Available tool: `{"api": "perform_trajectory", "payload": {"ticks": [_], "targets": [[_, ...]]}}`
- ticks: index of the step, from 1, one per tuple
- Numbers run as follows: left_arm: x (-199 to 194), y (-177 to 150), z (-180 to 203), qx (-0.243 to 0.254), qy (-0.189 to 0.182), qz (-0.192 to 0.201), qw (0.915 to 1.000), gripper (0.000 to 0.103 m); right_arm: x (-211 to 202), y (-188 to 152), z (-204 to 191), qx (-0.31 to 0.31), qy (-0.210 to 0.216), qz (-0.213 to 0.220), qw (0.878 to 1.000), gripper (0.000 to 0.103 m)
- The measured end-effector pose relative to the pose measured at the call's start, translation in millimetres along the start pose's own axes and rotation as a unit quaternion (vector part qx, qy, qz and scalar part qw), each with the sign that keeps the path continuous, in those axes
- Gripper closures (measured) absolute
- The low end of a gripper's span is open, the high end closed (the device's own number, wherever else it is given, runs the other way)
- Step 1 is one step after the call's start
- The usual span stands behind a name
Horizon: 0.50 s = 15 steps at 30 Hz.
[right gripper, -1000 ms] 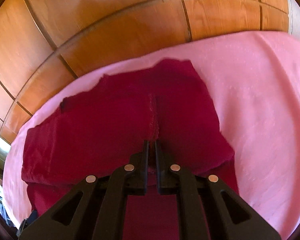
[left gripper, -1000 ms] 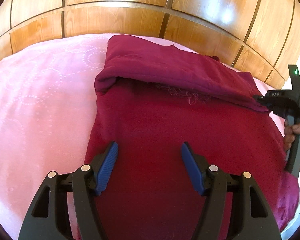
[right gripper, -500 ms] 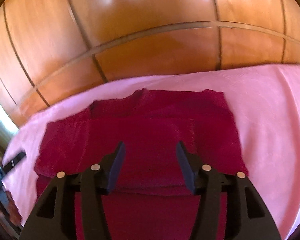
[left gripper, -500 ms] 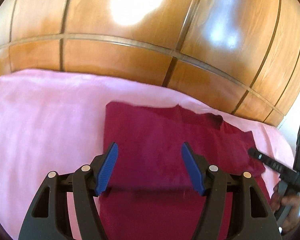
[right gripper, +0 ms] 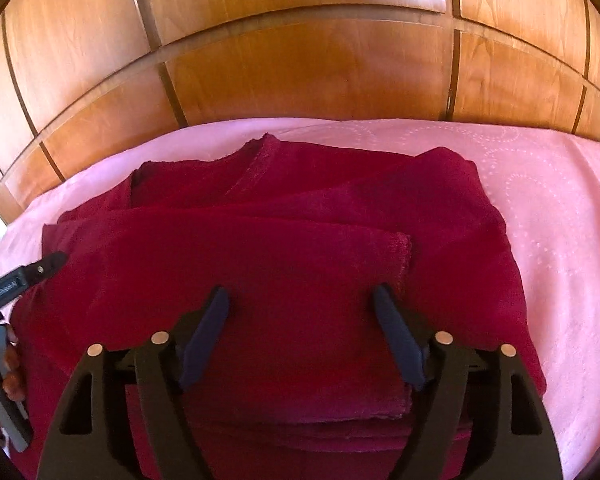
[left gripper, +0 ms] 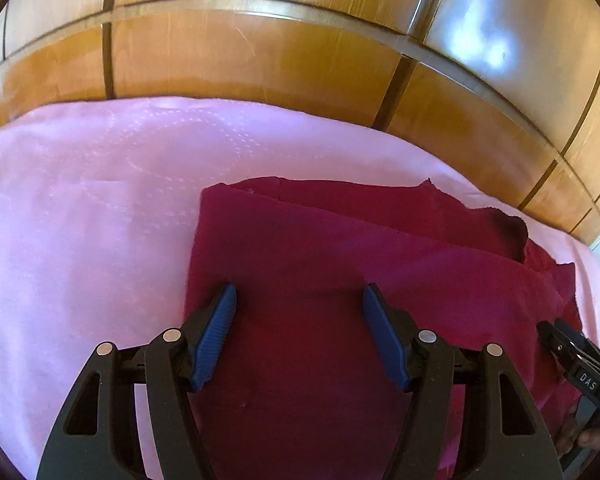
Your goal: Fold small clothes
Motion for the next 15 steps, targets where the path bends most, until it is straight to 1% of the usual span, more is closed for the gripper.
{"api": "perform_trajectory", "payload": {"ticks": [2,5,7,10,12,13,15], "targets": [[-10.5,0.2,-0.9,-0.003,0.007,0.012,0.9999,0.038,-0.2,-0.1,0.1,-0.003,-0.001,-0.002,1.0,0.023],[-26.0,6.7,2.4,0.007,0.016,0.045,0.9988,0.038,-0.5,0.4,0.2,-0.006,-0.001,-0.002,1.0,0.021],[-28.9,14.0,8.1,0.016,0.012,0.053,0.9984,0.038,-1.0,0.4,-0.6,-0.008,-0.001,-0.002,1.0,0.021],[-14.2,21.2,15.7,0.027,0.018,0.042,0.9986,0.038,-0.4,0.4,-0.3,-0.009,0.001,-0.003,1.0,0.018],[9.1,19.5,19.0,0.035,0.036,0.017,0.9986,0.036,0.2,0.5,-0.3,-0.01,0.003,-0.004,1.0,0.017],[19.2,16.8,18.3,0.032,0.034,0.01,0.9989,0.034,0.4,0.3,-0.6,-0.011,0.003,-0.004,1.0,0.017],[20.0,16.6,18.3,0.025,0.031,0.014,0.9991,0.032,0.7,-0.2,-0.4,-0.013,0.002,-0.005,1.0,0.016]]}}
Point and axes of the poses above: each gripper's, at about its wrist camera, not at the fingertips, and x roughly the way its jaws point, z to its right, y to its top, the point moved 5 cm from there along x, roughly the way its jaws point, and after that the axes turned 14 degrees about y, right-handed, at the moved point
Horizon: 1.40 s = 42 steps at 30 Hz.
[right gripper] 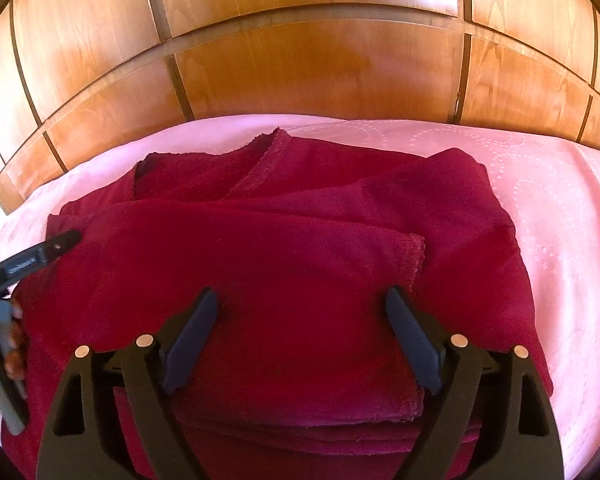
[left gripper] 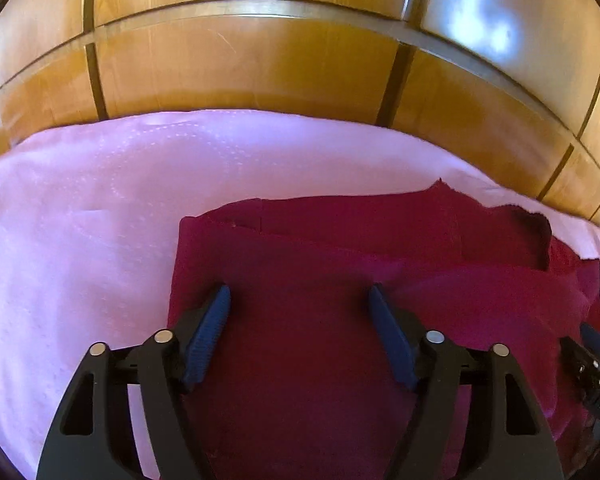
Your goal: Fold small clothes
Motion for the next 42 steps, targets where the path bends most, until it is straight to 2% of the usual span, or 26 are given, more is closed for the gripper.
{"api": "perform_trajectory", "payload": {"ticks": [3,11,17,28,34,39,42], "targets": [[-11.5,0.9,-2.4,-0.004,0.009,0.004,0.9999,0.032,0.6,0.0,0.6,0.0,0.002,0.0,1.0,0.014],[-76.2,-24.9,-9.3,-0.013,-0.008,0.044,0.9989,0.032,0.6,0.1,0.2,0.002,0.005,0.003,1.0,0.014],[-96.1,-41.3,-4.3,-0.007,-0.015,0.055,0.9983,0.032,0.5,-0.2,-0.1,0.002,0.005,0.002,1.0,0.014],[-86.9,-51.3,-0.6,-0.001,-0.016,0.041,0.999,0.032,0.2,-0.5,-0.2,0.003,0.007,0.003,1.0,0.013],[-53.9,-62.9,0.4,0.001,-0.022,-0.006,0.9997,0.029,0.5,-0.9,0.0,0.004,0.007,0.003,1.0,0.013],[-59.5,-62.5,-1.4,0.0,-0.019,-0.004,0.9998,0.028,1.6,-0.5,-0.1,0.003,0.003,-0.001,1.0,0.013],[-74.3,-66.4,-9.0,-0.001,-0.021,-0.002,0.9998,0.028,-4.4,1.5,-3.8,0.002,0.0,-0.005,1.0,0.009]]}}
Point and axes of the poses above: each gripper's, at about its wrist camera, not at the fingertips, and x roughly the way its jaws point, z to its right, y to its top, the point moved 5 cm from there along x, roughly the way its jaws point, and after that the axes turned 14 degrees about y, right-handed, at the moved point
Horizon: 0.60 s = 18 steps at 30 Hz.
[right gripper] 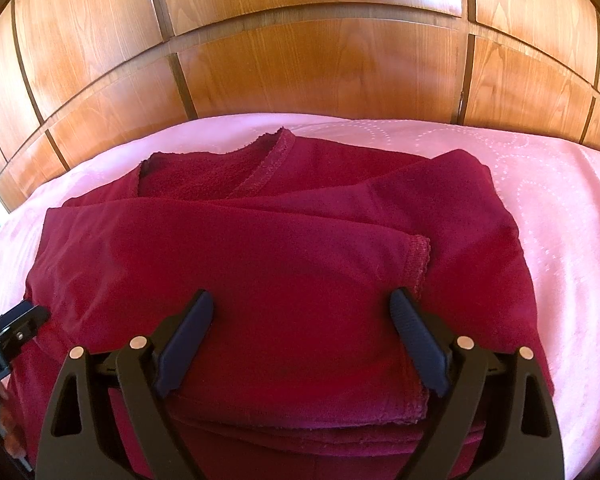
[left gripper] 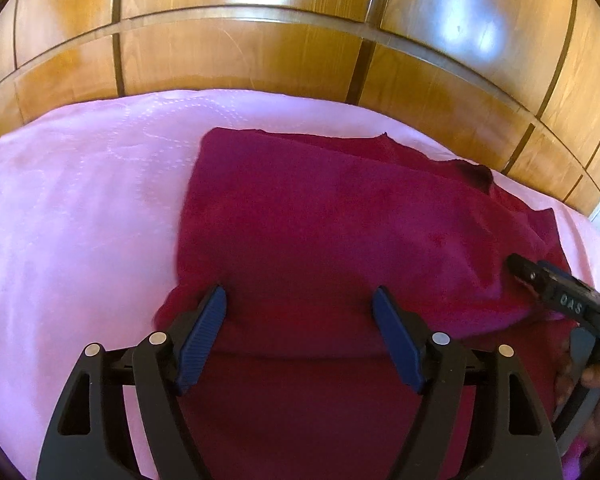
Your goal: Fold small clothes
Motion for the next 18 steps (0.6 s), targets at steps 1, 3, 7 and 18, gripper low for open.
{"api": "perform_trajectory", "payload": {"ticks": [1,3,7,18], "targets": [[-6.6,-2.7,-4.1,0.0,0.0,0.002,1.0,0.028,-5.2,-1.2,-2.2,0.0,-0.002,0.001,1.0,0.005],[-21.5,-12.4,-15.7,-0.005,-0.001,0.004,1.0,0.028,-19.4,-5.3,-4.8,0.002,-0.002,0.009,1.0,0.004],[-42.1,-41.4,-40.0,-0.014,-0.004,-0.007,0.9999,0.028,-46.2,-30.2,3.0,0.023,-0.004,0.001,1.0,0.003],[-91.7,-128.3,-80.6,-0.002,-0.014,-0.041,0.999,0.032,-146.3,-132.4,49.7,0.08,-0.021,-0.036,0.996,0.012]]}}
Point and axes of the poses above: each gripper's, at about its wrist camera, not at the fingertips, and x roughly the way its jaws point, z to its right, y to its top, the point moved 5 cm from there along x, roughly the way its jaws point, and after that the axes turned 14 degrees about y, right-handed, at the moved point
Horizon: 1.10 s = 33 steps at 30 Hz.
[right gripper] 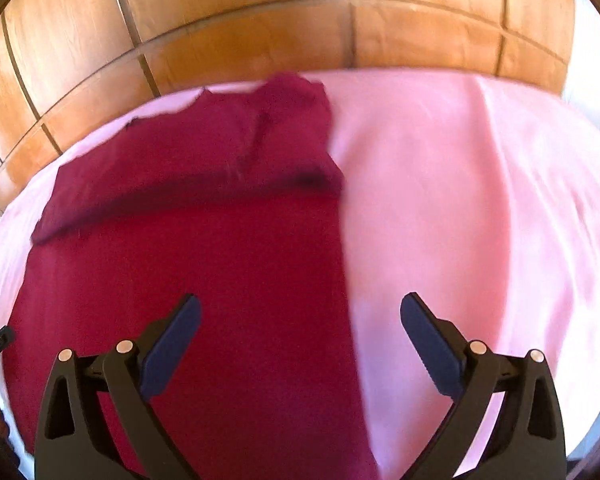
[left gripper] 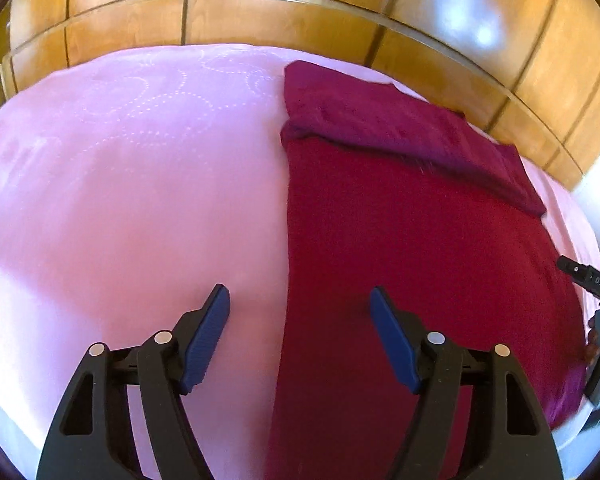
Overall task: Fold small clothes
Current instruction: 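Grasp the shirt hem with the left gripper while the right gripper grasps the hem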
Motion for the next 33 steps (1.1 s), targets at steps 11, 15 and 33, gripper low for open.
{"api": "perform_trajectory", "payload": {"ticks": [11,15,33], "targets": [[-29.3,-51.4,-1.8,0.078,-0.048,-0.046,0.9947,0.06,-57.5,-95.7,-9.6,-0.01,0.024,-0.066,0.997,0.049],[-32.5,-56.6,-1.8,0.083,-0.079,-0.056,0.9918,0.09,-59.0,-107.4,-14.2,-0.016,0.035,-0.094,0.995,0.089],[-7.4,70.0,9.5,-0.092,-0.255,-0.072,0.9598,0.091,-25.9,49.5,-38.2,0.069,0.188,0.02,0.979,0.095]]}}
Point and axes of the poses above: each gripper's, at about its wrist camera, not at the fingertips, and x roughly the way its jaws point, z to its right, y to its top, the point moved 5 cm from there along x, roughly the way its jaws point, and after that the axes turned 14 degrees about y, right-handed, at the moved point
